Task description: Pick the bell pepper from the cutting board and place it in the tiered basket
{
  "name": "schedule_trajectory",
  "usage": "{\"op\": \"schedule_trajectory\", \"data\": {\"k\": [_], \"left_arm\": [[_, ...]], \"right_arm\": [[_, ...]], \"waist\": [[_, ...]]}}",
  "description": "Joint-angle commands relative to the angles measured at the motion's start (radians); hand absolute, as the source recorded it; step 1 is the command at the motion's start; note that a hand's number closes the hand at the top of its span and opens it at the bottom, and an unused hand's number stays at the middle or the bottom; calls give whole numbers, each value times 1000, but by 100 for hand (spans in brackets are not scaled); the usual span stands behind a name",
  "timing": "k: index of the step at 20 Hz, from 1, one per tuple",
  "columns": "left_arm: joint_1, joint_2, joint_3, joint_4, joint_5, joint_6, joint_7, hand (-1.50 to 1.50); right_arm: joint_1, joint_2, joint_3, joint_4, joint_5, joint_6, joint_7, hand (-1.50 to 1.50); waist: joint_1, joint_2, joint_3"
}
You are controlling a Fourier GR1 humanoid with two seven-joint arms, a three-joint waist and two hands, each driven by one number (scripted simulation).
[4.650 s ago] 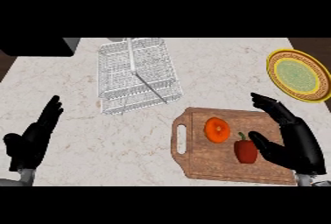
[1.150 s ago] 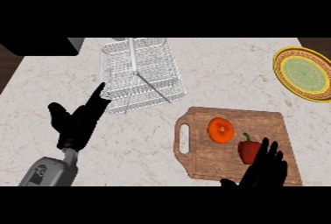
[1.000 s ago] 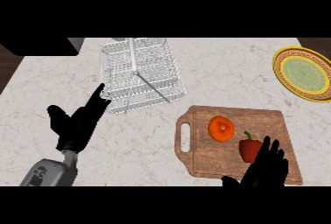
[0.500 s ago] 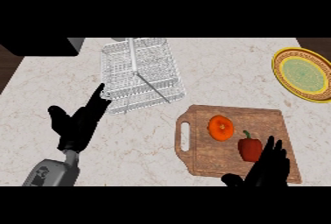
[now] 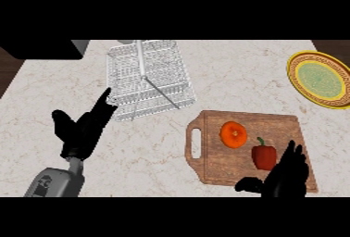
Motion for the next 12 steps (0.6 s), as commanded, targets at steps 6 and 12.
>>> {"op": "schedule_trajectory", "data": {"k": [6,12], "left_arm": [[-46,1,59,41,10,-65,1,0],[-71,-34,50,38,-18,-39,19,0]], "right_arm": [[-70,-24,-18,174,-121,-96,-128,150],[-135,-45,-39,266,-82,-115,-162,150]], "waist": [[2,11,10],[3,11,10]]}}
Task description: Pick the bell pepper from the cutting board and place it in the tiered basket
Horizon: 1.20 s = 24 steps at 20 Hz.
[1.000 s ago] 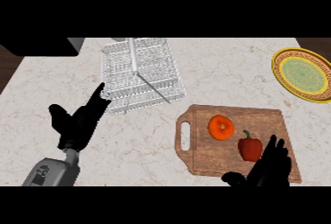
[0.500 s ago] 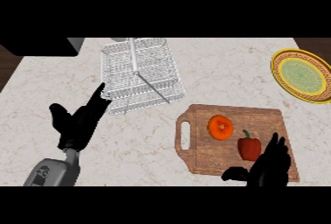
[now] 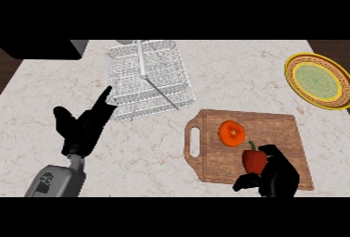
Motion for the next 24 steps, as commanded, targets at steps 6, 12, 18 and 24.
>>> {"op": "schedule_trajectory", "data": {"k": [6,12,18,24], "left_arm": [[49,-24,-8,-25,-25,-19,-21,0],[3,-33,-3,10,-24,-27,-20,0],[-20,-44,-3,-24,-18,-7,40,0],[31,-13,9,-72,-23,-21,36,0]], "right_arm": [[-57,20,-14,72,83,-90,-24,150],[-51,2,197,-17,-1,217,-162,150],[-41,-12,276,-211,-134,474,-251,150],[-19,32,367,-620,-169,586,-108,150]], "waist": [[7,17,24],[25,22,23],[6,15,24],[0,9,23]]}}
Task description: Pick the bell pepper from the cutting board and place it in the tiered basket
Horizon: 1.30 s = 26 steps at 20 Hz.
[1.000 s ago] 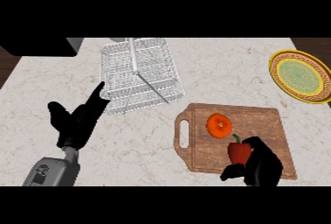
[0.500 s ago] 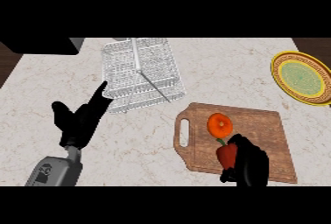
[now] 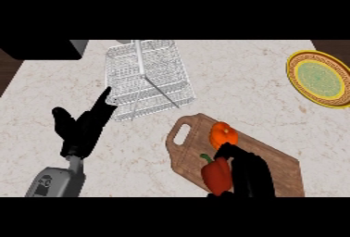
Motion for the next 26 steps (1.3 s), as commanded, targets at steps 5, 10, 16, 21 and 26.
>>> {"op": "schedule_trajectory", "data": {"k": [5,10,16,21,26], "left_arm": [[-9,-2,23,22,6,-26,-33,0],[9,-26,16,30,-3,-41,-65,0],[-26,-23,19,-14,-6,-28,23,0],[-41,-8,39,52,1,-74,-35,0],[-20,-39,4,25,-30,-50,-33,0]], "right_arm": [[-197,42,20,-413,9,235,182,150],[-462,43,12,-442,-20,334,348,150],[-819,43,-143,-357,-142,507,498,150],[-1022,43,-307,-112,-257,523,438,150],[-1195,43,-352,191,-273,334,430,150]], "waist": [[2,4,7],[11,6,8],[13,3,7],[16,7,6],[38,11,7]]}}
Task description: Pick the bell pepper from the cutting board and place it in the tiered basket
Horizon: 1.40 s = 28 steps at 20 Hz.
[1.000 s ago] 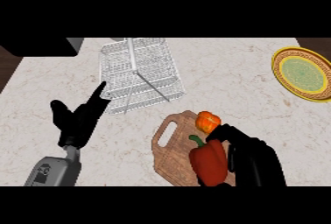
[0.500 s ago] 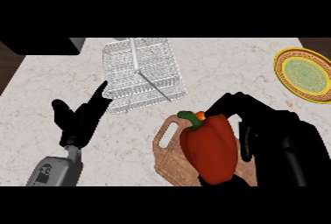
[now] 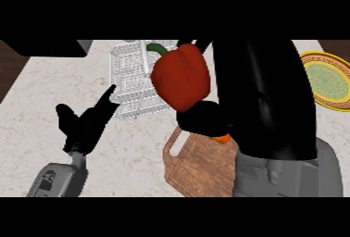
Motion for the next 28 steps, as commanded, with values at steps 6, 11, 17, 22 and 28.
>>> {"op": "schedule_trajectory", "data": {"k": [6,11,17,22,28], "left_arm": [[-47,-34,4,52,-18,3,-30,0],[-6,-52,-21,15,-34,8,-37,0],[-19,-24,4,-12,-8,-26,2,0],[-59,-69,-33,0,-42,7,21,0],[-65,-64,-29,32,-33,-32,-11,0]], "right_arm": [[-233,6,-109,454,-41,-240,9,150],[-348,6,-133,747,-70,-412,-122,150],[-374,6,-72,1008,-170,-628,-248,150],[-416,7,-118,1098,-343,-785,-310,150],[-398,7,-61,1140,-602,-877,-525,-150]], "waist": [[3,7,1],[18,10,1],[38,13,1],[63,19,1],[86,26,1]]}}
